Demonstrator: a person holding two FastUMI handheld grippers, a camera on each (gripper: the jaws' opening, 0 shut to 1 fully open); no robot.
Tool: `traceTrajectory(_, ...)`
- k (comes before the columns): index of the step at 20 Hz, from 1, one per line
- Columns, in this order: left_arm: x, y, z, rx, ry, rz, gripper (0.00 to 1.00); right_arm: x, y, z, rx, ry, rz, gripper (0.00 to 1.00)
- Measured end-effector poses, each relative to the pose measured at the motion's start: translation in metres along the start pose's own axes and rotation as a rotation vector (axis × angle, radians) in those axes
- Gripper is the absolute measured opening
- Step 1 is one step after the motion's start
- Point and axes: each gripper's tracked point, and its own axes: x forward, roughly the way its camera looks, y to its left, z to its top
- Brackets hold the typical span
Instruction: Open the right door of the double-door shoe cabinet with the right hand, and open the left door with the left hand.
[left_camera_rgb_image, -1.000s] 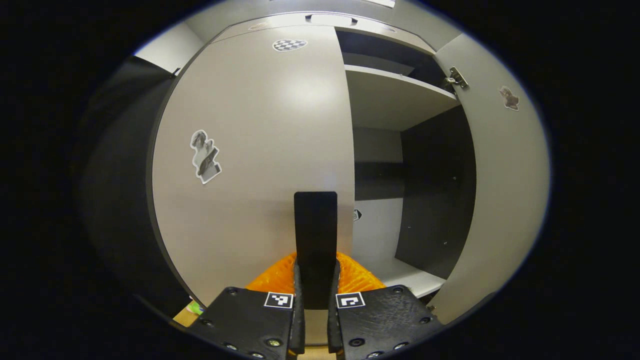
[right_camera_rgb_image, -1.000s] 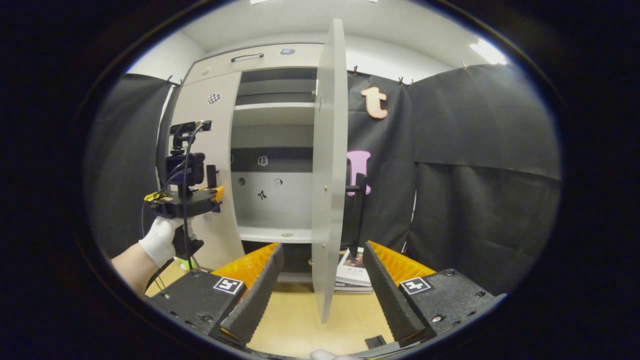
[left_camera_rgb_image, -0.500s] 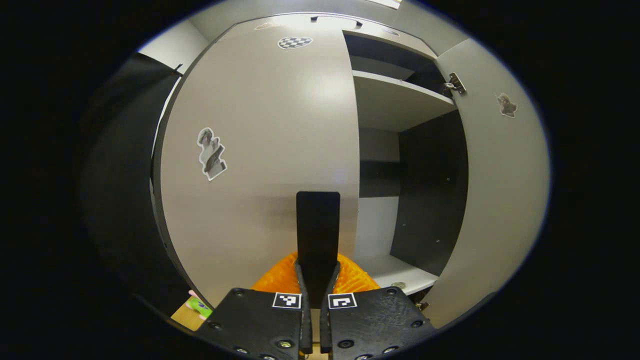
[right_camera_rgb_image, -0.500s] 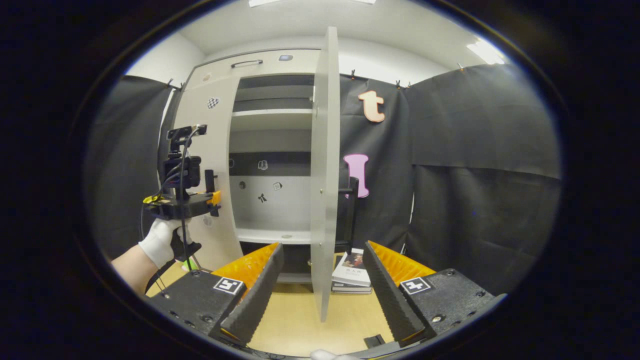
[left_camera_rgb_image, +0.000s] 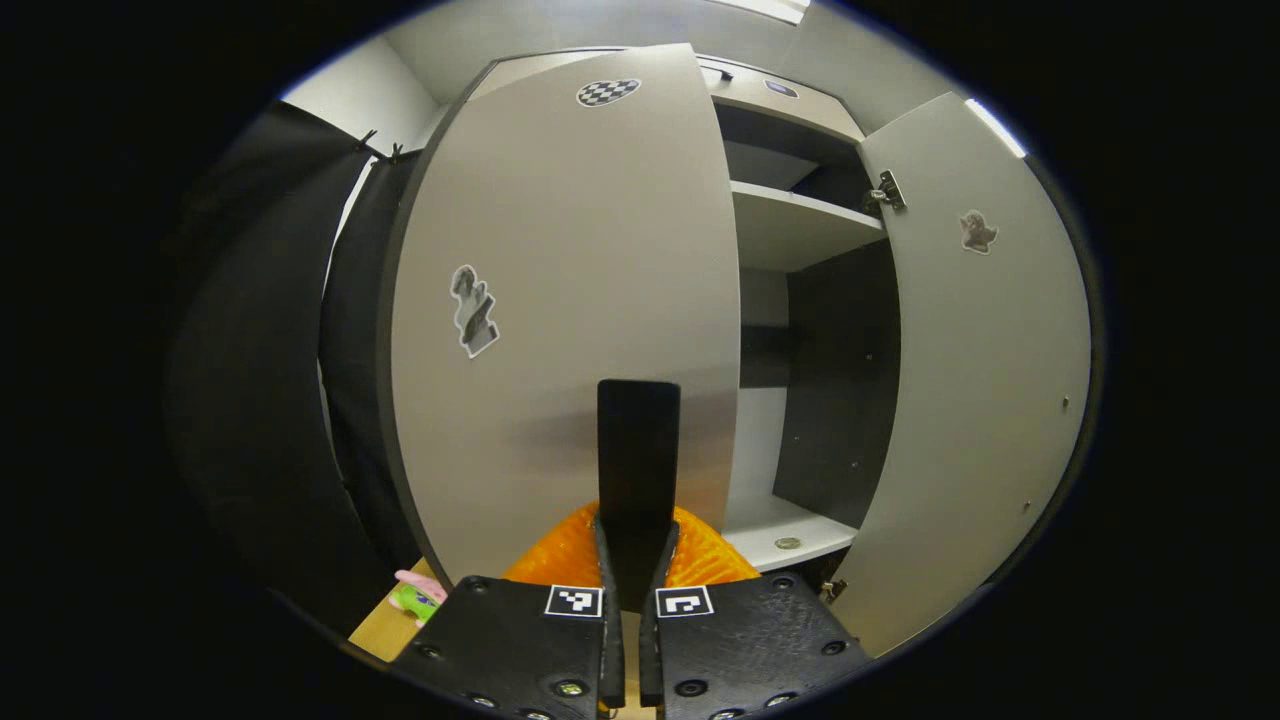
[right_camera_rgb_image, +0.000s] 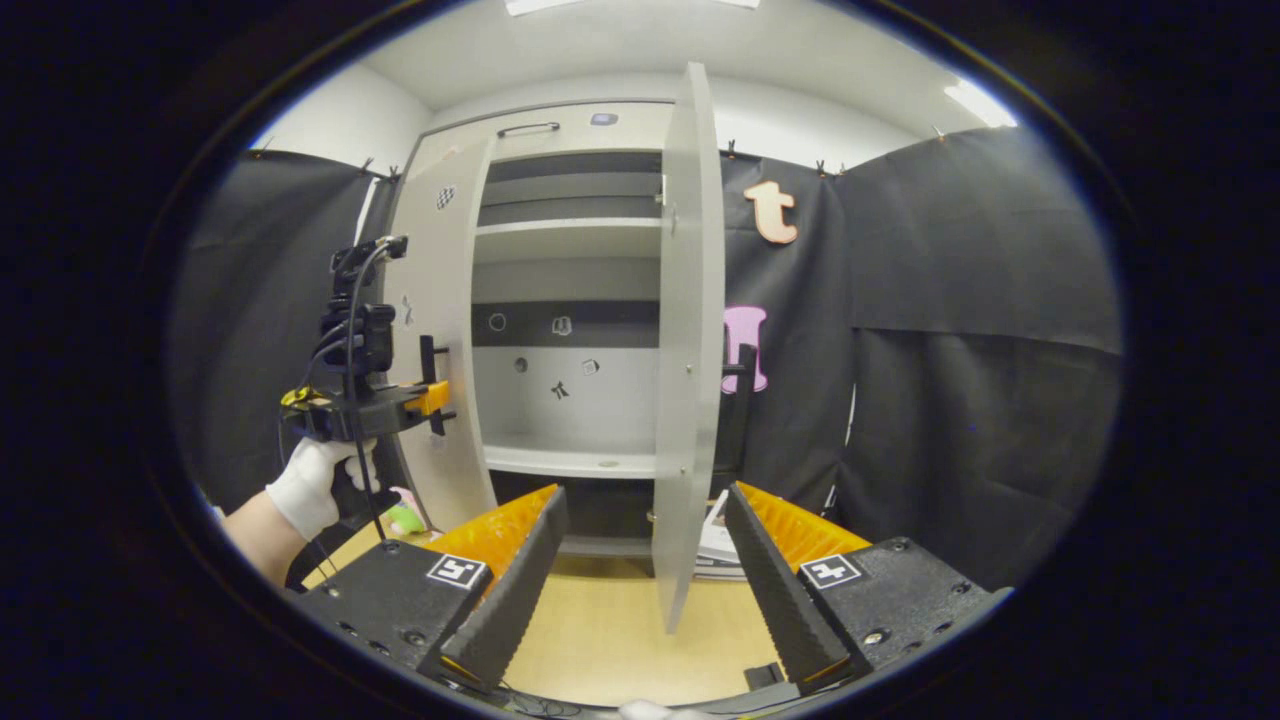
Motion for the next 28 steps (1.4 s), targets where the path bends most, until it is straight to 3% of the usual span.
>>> traceTrajectory(13, -0.063, 0.046, -0.002, 0.007, 0.006, 0.076, 0.05, -0.008, 0.04, -0.008, -0.004, 0.013, 0.123, 0.99)
traceTrajectory(28, -0.093, 0.106, -0.003, 0.045, -0.017, 0.136, 0.04, 0.009, 0.081, -0.01, -0.025, 0.036, 0.234, 0.99)
